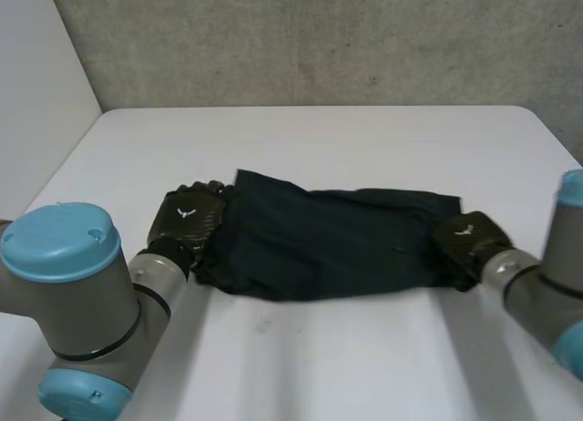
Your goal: Fold the shorts.
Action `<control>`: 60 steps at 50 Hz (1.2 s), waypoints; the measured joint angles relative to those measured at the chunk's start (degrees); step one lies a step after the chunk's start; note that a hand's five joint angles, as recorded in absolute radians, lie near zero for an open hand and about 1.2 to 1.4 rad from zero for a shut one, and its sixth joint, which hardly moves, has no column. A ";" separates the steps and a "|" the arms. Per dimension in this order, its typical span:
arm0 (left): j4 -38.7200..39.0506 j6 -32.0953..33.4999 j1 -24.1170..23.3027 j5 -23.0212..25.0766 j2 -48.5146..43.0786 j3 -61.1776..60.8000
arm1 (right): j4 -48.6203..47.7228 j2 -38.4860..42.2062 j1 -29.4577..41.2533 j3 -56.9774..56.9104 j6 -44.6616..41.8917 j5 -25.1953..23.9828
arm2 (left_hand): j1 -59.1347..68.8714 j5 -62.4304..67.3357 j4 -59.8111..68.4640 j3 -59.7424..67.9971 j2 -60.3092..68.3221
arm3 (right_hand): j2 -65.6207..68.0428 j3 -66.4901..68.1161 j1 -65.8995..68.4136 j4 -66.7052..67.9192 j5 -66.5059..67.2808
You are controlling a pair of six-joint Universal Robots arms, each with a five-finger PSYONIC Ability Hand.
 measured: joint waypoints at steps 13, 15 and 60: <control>0.16 -0.01 -0.06 0.02 2.12 -0.12 | 4.80 -4.60 0.30 -7.61 -24.60 3.70 | 0.00 0.00 0.00 0.00 0.00 | 0.84 1.22 5.58 0.04 0.01; 0.20 -0.01 -0.06 0.02 2.16 -0.08 | 4.45 -4.26 5.56 -10.66 -24.82 1.93 | 0.00 0.00 0.00 0.00 0.00 | 0.84 1.26 6.09 0.04 0.29; -14.88 0.01 -10.56 1.03 -19.80 29.72 | 1.67 5.14 7.81 -13.18 32.44 -9.56 | 0.00 0.00 0.00 0.00 0.00 | -53.75 -53.52 -36.03 -54.49 -49.97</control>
